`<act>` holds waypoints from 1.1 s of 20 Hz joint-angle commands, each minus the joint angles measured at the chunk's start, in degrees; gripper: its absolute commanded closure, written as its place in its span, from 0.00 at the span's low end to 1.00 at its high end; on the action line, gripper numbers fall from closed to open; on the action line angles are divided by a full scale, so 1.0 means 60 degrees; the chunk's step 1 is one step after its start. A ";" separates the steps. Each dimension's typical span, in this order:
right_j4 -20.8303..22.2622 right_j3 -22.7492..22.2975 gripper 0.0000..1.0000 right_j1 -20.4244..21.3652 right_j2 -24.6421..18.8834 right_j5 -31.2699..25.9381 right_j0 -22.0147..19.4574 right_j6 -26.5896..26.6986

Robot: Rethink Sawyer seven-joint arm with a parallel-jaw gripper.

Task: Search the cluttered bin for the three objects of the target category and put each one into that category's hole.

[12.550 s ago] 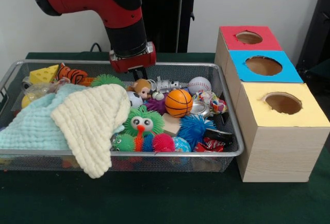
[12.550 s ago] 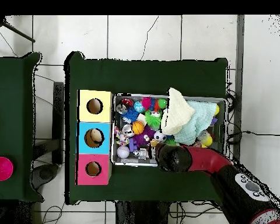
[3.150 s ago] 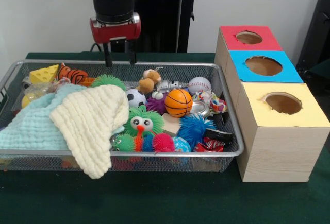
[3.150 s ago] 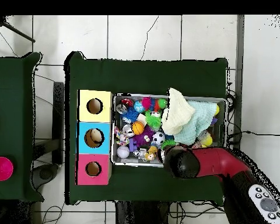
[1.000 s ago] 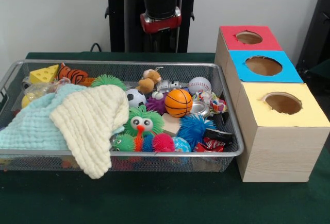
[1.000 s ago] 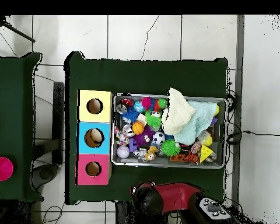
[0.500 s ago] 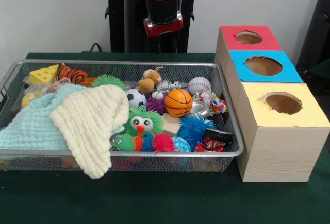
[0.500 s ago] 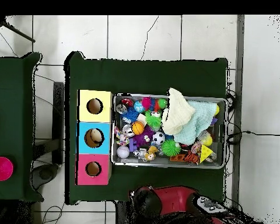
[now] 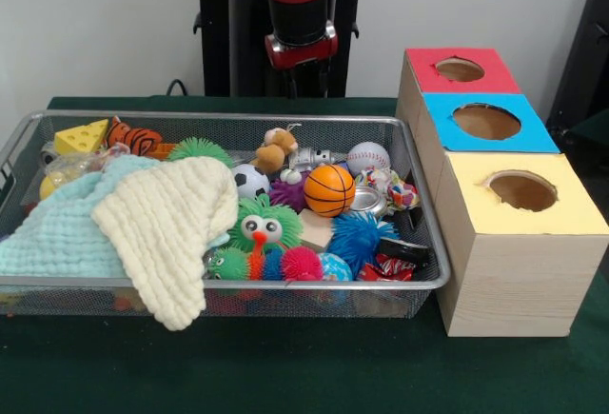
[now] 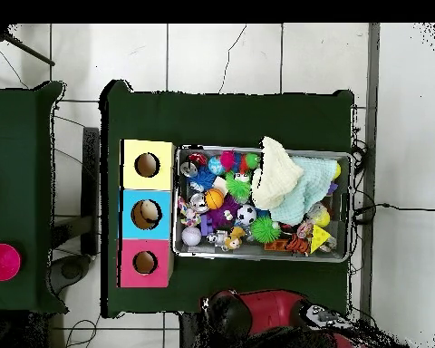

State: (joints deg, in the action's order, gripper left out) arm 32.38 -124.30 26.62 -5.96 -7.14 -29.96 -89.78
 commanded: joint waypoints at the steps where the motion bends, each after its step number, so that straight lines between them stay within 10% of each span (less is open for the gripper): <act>1: -0.0339 0.1700 0.00 -0.0485 -0.0414 0.0170 -0.0326 -0.1121; 22: 0.0105 0.2078 0.00 -0.0694 -0.0522 -0.0369 -0.0354 -0.0475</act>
State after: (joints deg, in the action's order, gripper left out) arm 32.40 -121.44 23.14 -5.99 -7.13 -32.28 -89.78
